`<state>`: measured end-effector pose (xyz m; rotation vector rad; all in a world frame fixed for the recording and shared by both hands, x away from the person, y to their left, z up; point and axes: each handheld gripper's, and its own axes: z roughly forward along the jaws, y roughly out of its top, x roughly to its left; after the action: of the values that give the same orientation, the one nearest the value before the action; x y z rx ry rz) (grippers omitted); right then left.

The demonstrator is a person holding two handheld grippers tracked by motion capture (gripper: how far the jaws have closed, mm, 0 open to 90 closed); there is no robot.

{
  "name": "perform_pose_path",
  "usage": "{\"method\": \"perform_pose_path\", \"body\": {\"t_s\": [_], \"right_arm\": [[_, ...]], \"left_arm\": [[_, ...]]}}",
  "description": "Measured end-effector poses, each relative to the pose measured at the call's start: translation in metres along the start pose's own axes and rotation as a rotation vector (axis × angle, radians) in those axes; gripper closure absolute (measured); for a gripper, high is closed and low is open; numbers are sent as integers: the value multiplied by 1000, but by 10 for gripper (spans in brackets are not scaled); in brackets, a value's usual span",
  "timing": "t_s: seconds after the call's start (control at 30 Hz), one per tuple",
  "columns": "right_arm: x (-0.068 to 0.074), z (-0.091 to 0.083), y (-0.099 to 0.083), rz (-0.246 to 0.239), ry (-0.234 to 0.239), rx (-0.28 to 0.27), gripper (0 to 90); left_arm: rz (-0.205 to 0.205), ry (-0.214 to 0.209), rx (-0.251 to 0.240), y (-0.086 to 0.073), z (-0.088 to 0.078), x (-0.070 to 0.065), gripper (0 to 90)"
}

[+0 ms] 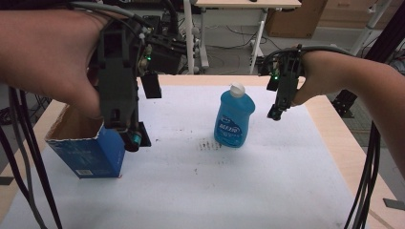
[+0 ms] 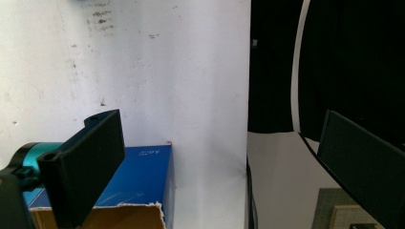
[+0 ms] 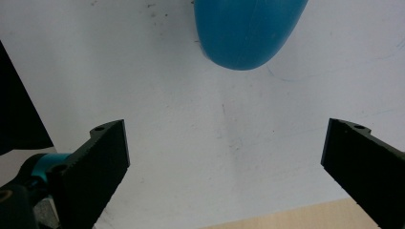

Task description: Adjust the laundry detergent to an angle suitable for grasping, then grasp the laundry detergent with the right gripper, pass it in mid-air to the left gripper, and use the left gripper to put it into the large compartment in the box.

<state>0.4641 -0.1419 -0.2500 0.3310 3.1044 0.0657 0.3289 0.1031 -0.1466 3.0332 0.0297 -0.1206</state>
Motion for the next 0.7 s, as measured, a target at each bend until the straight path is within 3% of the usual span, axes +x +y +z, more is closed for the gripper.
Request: {"method": "perform_pose_path", "body": {"t_s": [0.37, 0.7], "right_arm": [[-1, 0, -7, 12, -4, -6, 14], [4, 20, -26, 69, 35, -150, 14]], "left_arm": [[-8, 1, 5, 0, 0, 1, 21], [-1, 5, 6, 0, 2, -2, 22]]}}
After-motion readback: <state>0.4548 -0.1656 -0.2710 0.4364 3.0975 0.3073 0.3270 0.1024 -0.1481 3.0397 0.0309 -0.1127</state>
